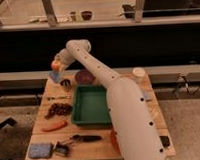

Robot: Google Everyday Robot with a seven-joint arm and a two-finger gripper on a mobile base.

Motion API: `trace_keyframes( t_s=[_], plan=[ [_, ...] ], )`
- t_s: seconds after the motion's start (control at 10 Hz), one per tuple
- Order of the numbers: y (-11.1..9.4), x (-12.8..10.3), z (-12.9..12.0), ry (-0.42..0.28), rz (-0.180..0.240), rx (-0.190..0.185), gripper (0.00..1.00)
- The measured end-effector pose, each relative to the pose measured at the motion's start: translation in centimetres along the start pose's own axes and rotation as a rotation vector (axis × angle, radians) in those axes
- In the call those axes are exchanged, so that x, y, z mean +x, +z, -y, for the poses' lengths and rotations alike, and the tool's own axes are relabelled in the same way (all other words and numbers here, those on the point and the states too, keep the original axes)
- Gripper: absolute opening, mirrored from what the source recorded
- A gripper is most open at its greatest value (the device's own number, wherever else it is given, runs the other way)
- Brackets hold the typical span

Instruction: Place apple in plastic cup

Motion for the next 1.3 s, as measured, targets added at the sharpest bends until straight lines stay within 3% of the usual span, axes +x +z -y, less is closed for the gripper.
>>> trace_keyframes(
  t_s=[0.6,1.3],
  plan=[
    [2.7,-1.5,2.3,-0.087,0.050,0.029,0.01],
    [5.1,-3.3,0.7,-0.167,0.069,0.022,0.01]
  ],
)
